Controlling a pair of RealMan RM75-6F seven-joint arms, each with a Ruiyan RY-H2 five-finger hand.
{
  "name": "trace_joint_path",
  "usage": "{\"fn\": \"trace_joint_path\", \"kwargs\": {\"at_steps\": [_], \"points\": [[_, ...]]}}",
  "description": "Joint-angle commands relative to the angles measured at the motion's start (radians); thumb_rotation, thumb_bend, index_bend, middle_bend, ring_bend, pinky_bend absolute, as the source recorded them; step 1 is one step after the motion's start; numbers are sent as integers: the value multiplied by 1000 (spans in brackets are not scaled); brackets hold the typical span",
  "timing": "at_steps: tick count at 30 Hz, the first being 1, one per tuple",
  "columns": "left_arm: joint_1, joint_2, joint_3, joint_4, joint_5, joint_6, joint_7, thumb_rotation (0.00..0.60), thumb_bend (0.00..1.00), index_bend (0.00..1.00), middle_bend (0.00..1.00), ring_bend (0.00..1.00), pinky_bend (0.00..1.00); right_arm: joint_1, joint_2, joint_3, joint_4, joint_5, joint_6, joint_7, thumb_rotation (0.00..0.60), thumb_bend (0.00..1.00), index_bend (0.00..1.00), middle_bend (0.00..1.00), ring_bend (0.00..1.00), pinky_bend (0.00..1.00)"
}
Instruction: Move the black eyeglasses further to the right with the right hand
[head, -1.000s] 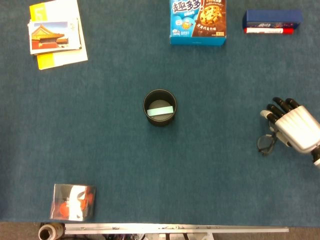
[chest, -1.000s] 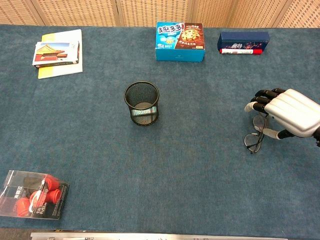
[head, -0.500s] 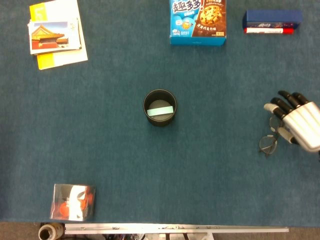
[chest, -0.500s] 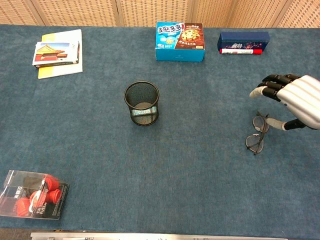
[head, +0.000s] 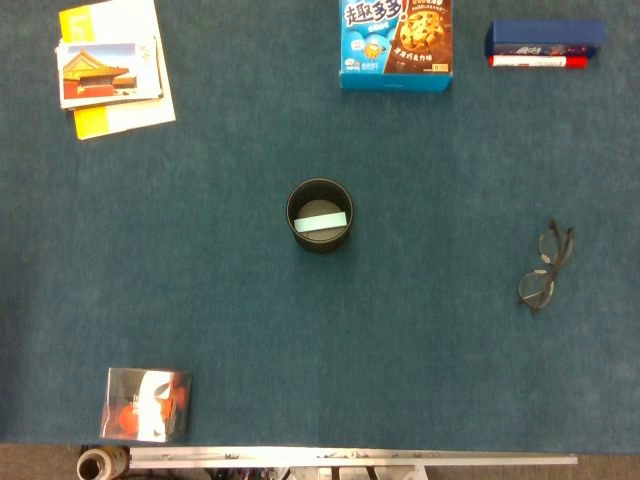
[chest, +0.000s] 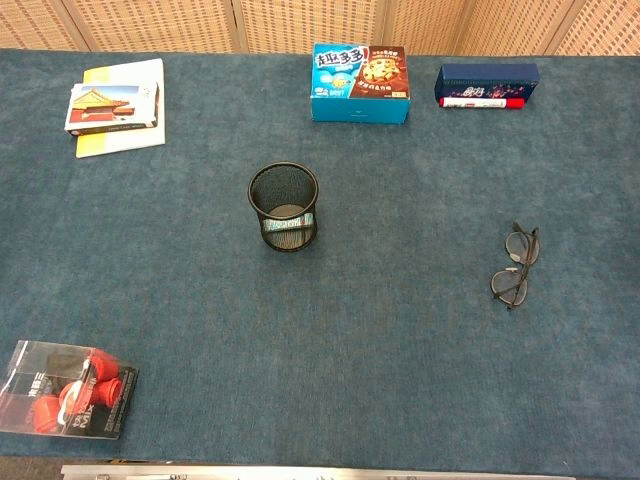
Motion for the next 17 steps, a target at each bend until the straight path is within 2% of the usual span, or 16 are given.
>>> {"fn": "trace_joint_path", "kwargs": {"at_steps": [1, 10, 17], "points": [[-1, -1, 0, 0, 0, -1, 3, 600, 482, 527, 376, 415, 514, -22, 8, 14, 17, 20, 16, 49, 600, 204, 306, 316, 186, 300], [-9, -4, -3, 4, 4, -6, -5, 600, 482, 528, 376, 415, 514, -40, 26, 46, 45, 36, 29, 146, 600, 204, 307, 316, 186, 300], [-19, -7, -2, 2, 2, -21, 14, 600, 482, 527, 376, 415, 514, -48, 30, 51, 50, 29, 24, 173, 600, 204, 307, 316, 186, 300]]}}
